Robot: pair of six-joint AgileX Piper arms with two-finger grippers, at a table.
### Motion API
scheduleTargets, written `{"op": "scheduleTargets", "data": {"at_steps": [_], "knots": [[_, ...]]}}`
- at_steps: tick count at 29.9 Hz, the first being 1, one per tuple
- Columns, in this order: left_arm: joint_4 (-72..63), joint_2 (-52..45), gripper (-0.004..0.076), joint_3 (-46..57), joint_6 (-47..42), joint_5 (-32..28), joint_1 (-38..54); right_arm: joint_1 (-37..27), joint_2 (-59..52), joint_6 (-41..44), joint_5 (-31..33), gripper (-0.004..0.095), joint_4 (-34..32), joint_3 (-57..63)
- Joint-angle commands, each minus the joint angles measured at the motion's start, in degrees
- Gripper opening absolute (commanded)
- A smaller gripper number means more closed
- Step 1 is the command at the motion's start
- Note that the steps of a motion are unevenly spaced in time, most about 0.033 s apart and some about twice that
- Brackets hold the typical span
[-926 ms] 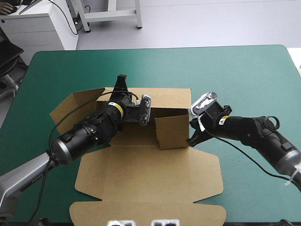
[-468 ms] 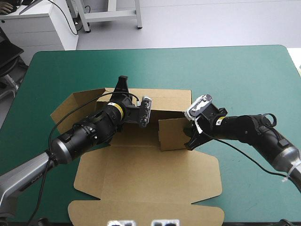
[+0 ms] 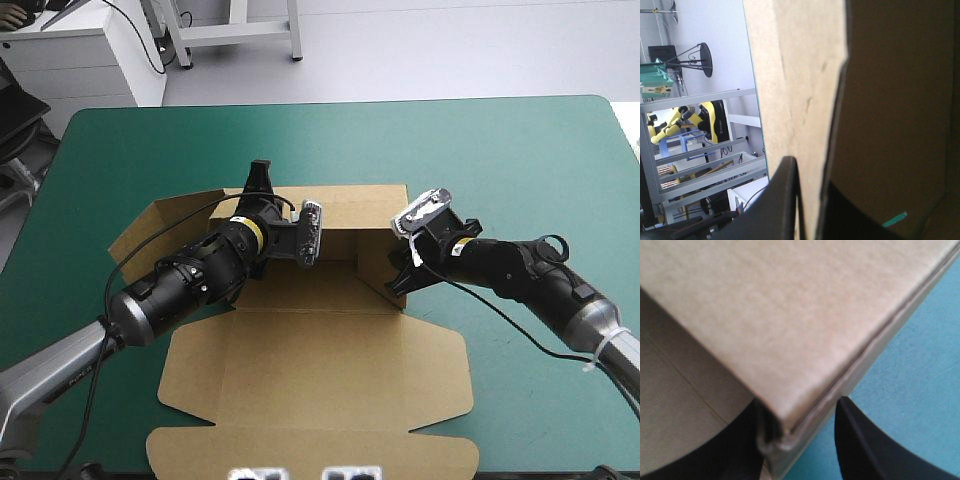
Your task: Fold the box
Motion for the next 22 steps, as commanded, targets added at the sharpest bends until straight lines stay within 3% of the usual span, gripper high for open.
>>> {"op": "scheduleTargets", "data": {"at_steps": [1, 4, 9, 18, 22], "knots": [[-1.5, 0.4, -0.0008, -0.3, -6.1, -1.0, -0.7, -0.1, -1.0, 3.6, -8.4, 0.0373, -2.7, -1.9], [2.4, 1.3, -0.0008, -1.0, -10.9, 0.2, -0.7, -0.1, -0.4, 6.3, -8.6, 0.0354, -4.2, -1.8], [3.4, 1.9, -0.0008, -1.1, -12.1, -0.4, -0.7, -0.1, 0.3, 6.3, -5.1, 0.0208, -4.4, -1.2], [3.6, 1.9, -0.0008, -1.1, -12.1, -0.5, -0.7, 0.4, 0.2, 6.2, -6.6, 0.0179, -2.1, 2.7], [3.5, 1.9, -0.0008, -1.1, -12.1, -0.4, -0.7, 0.4, 0.2, 5.2, -6.8, -0.001, 1.4, 2.7]]}}
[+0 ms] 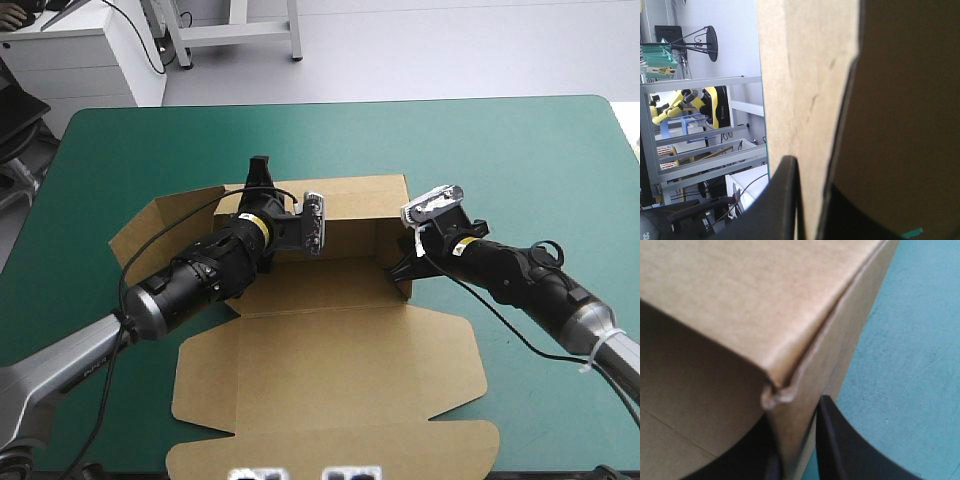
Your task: Fold the box
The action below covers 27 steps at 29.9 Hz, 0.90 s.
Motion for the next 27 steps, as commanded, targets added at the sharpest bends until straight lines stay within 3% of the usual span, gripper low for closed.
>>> {"op": "scheduleTargets", "data": {"at_steps": [1, 9, 12, 20, 27], "knots": [[-3.7, -0.3, -0.0008, -0.4, -1.4, -0.2, -0.7, 0.3, -0.8, -1.8, 1.2, -0.0013, 2.8, -0.4], [-3.5, -0.6, 0.0006, -0.5, -0.9, 2.9, -1.5, 0.3, -0.8, -1.4, -1.4, -0.0013, 2.8, -0.4], [-3.5, -0.7, 0.0074, -0.5, -0.9, 3.0, -2.8, 0.3, -0.7, -1.2, -3.0, -0.0013, 3.2, -0.4], [-3.4, -1.7, 0.0359, -0.5, -2.2, 4.7, -7.7, 0.3, 2.6, -1.2, -7.2, -0.0012, 4.6, -0.4], [-3.4, -4.9, 0.037, -0.5, -4.4, 4.5, -9.0, 0.3, 6.6, -0.4, -14.7, -0.0012, 4.6, -0.4]]}}
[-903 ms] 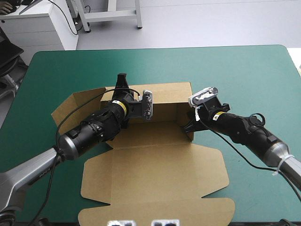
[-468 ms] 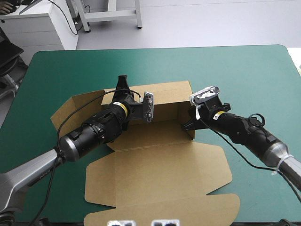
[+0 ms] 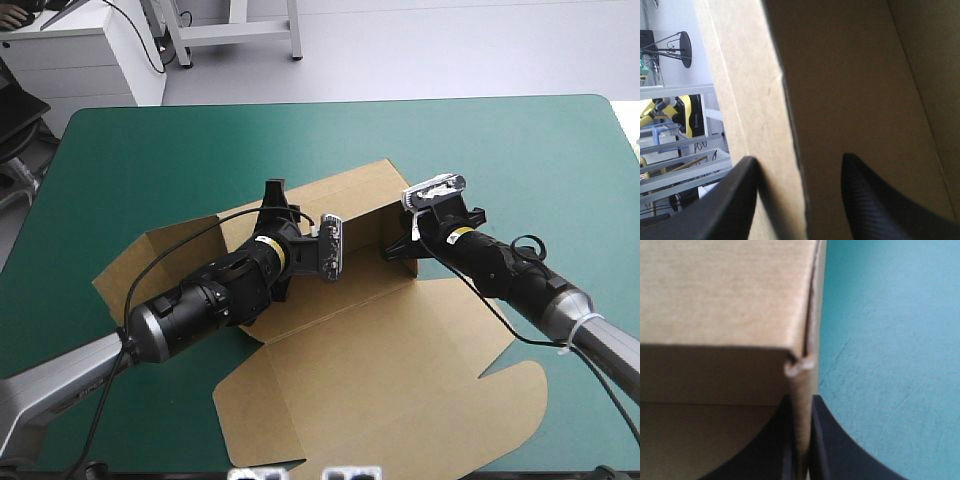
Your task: Fold the box
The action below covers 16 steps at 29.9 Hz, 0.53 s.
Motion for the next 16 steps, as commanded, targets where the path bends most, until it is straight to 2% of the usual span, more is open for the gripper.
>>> {"op": "scheduleTargets", "data": {"at_steps": [1, 7, 13, 15, 16], "knots": [[-1.1, -3.6, 0.037, -0.8, -1.1, -2.1, -1.7, 0.4, 1.7, 0.0, -2.8, -0.0012, 1.1, -0.9], [-1.1, -5.7, 0.037, -0.8, -2.4, -2.0, -4.5, 0.4, 4.1, 0.0, -6.8, -0.0012, 1.1, -1.0], [-0.5, -7.9, 0.0361, -0.8, -7.4, -1.9, -6.4, 0.3, 4.2, 0.0, -10.0, -0.0012, 1.1, -1.1], [0.0, -9.1, 0.0315, -0.8, -8.7, -2.0, -6.4, 0.2, 4.2, -0.4, -9.6, -0.0012, 1.1, -1.6], [1.0, -9.7, 0.0264, -0.8, -9.2, -1.9, -6.4, 0.2, 4.2, -0.8, -9.3, -0.0012, 0.9, -1.9]]}}
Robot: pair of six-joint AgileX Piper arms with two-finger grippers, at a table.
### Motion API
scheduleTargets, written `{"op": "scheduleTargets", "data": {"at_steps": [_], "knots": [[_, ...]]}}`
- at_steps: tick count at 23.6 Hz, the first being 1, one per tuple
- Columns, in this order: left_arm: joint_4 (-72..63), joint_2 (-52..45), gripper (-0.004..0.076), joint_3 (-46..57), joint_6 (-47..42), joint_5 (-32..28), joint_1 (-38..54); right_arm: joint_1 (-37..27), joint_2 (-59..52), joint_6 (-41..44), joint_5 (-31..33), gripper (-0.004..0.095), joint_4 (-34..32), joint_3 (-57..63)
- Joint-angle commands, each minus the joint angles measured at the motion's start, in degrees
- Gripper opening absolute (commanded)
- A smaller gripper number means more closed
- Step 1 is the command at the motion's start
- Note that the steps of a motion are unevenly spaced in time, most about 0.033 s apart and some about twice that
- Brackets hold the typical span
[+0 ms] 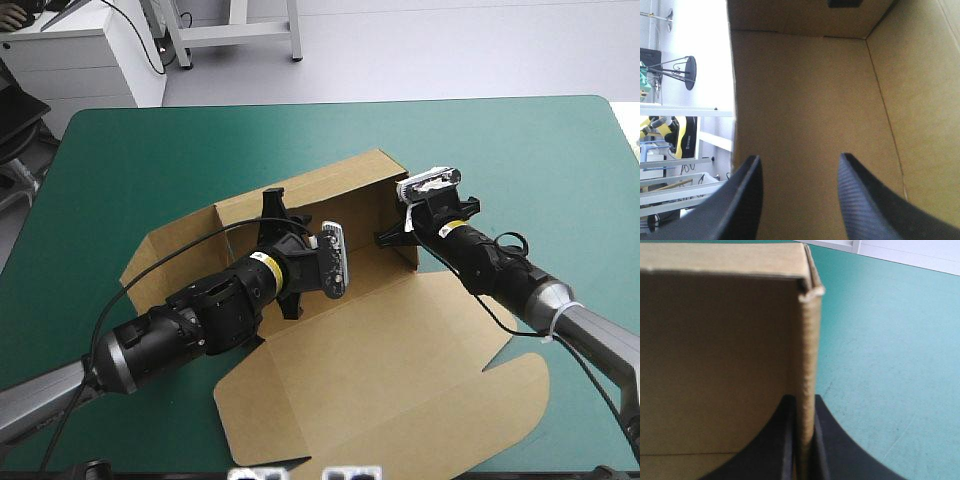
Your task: Fold the box
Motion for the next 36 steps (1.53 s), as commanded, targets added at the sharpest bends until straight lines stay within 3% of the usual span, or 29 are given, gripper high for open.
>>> {"op": "scheduleTargets", "data": {"at_steps": [1, 6, 11, 14, 18, 20, 22, 25, 28, 32, 36], "knots": [[3.2, -4.2, 0.0225, -1.5, -2.7, -2.1, -0.4, -0.3, 0.1, -0.5, 1.1, -0.0012, 0.5, -1.6], [6.0, -7.8, -0.0011, -1.5, -3.0, -4.7, -0.4, -1.5, 0.1, -0.9, 5.3, -0.0012, 0.5, -4.4], [5.5, -11.0, -0.0006, -1.6, -4.7, -2.0, -0.3, -5.3, 0.1, -1.0, 12.5, -0.0008, 0.4, -8.3], [8.6, -12.3, -0.0006, -3.4, -8.5, 3.6, 2.2, -7.5, 0.1, -0.3, 20.1, -0.0008, -1.1, -12.4], [7.6, -12.5, -0.0006, -8.9, -10.1, 5.9, 13.6, -7.7, 0.1, 15.5, 33.0, -0.0008, -19.5, -21.1], [-0.7, -12.5, -0.0006, -10.9, -10.5, 5.9, 21.8, -7.7, 0.1, 20.5, 40.8, -0.0009, -26.0, -26.3], [-13.0, -12.5, -0.0006, -11.3, -9.7, 5.2, 33.1, -7.7, 0.2, 21.0, 45.8, -0.0014, -27.8, -30.9], [-33.6, -12.3, -0.0006, -11.3, 0.2, 5.2, 46.1, -8.4, 1.5, 21.0, 49.0, -0.0014, -28.3, -35.0], [-55.6, -12.3, -0.0006, -10.9, 9.9, 7.2, 55.6, -10.7, 7.8, 21.3, 58.8, -0.0014, -28.2, -42.1], [-59.6, -12.5, -0.0008, -8.8, 12.5, 8.6, 56.8, -12.3, 17.5, 20.0, 65.8, -0.0014, -28.0, -50.0], [-65.2, -14.1, -0.0008, -4.4, 13.9, 4.8, 56.7, -12.8, 24.6, 19.4, 70.4, -0.0014, -27.6, -55.6]]}}
